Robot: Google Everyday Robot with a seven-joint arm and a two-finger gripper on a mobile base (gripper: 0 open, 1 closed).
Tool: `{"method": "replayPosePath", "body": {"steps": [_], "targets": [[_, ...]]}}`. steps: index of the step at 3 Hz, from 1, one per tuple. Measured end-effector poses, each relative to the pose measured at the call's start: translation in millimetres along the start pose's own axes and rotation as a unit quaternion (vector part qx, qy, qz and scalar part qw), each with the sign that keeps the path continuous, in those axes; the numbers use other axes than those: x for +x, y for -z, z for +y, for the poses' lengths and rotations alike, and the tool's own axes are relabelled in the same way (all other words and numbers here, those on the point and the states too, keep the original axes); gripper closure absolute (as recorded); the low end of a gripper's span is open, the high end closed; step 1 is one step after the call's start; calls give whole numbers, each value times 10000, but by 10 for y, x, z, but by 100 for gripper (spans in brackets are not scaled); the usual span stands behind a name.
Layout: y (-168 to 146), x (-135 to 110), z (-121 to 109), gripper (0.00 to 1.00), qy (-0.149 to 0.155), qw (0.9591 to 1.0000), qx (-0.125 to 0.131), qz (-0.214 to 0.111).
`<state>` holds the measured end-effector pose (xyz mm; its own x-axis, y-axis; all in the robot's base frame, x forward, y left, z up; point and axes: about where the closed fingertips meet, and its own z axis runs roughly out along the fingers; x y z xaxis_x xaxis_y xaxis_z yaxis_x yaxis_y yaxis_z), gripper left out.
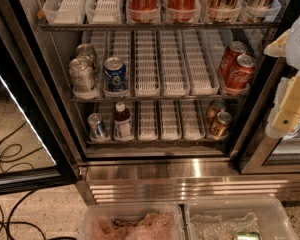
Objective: Pick redbull can from top shelf of fridge
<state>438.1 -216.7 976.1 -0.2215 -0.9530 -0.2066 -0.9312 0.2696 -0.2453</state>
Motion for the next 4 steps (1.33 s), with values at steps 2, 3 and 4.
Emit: {"method": "replayPosePath", "body": {"steps": [2,3,4], "targets": [[16,-6,3,0,-164,9995,199,-157],[52,86,168,0,-775,9936,545,-617],[57,77,119,0,-1015,9827,934,-1232]]}}
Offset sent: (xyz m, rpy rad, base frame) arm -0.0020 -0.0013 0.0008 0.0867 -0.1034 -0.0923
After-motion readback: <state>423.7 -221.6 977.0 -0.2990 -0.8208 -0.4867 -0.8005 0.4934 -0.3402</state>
